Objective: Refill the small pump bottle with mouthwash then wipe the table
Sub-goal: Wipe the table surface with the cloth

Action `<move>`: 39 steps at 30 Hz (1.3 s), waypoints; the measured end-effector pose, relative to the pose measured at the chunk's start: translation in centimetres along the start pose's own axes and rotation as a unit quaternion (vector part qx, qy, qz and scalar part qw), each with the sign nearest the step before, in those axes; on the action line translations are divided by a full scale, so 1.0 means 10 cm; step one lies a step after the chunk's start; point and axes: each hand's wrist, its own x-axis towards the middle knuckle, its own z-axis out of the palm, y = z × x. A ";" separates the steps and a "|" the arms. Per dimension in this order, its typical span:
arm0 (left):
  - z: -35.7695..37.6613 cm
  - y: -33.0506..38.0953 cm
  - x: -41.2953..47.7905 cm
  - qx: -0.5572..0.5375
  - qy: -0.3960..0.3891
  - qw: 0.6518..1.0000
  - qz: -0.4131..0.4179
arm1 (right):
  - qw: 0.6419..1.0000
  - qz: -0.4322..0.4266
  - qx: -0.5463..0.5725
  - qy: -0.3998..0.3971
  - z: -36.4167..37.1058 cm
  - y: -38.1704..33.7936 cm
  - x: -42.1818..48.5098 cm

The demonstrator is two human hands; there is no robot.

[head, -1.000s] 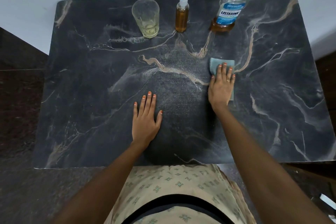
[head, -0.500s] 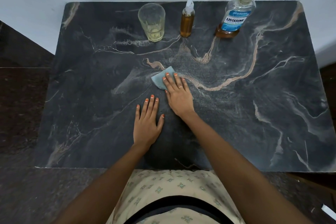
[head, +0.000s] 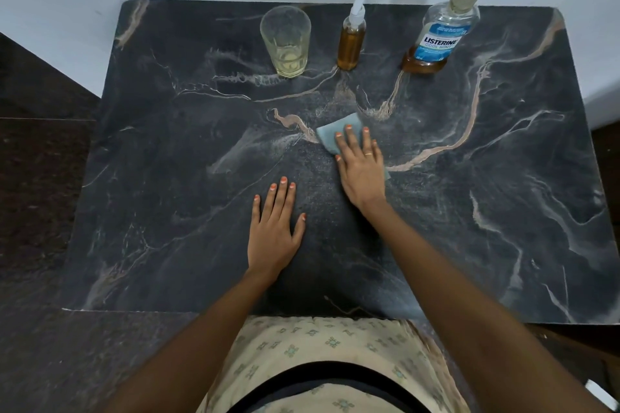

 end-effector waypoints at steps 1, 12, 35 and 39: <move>0.00 0.00 0.00 0.002 0.000 1.000 -0.001 | 0.999 -0.031 -0.008 -0.013 0.04 -0.10 -0.01; -0.02 0.01 0.01 0.012 0.004 1.000 0.002 | 0.996 -0.082 -0.032 -0.010 0.07 -0.14 0.19; -0.05 0.01 0.00 0.013 -0.006 1.000 0.004 | 0.994 -0.109 -0.010 0.002 0.07 -0.33 0.51; -0.03 0.00 0.00 0.001 -0.006 1.000 0.005 | 0.999 -0.004 0.006 0.041 -0.09 0.20 0.50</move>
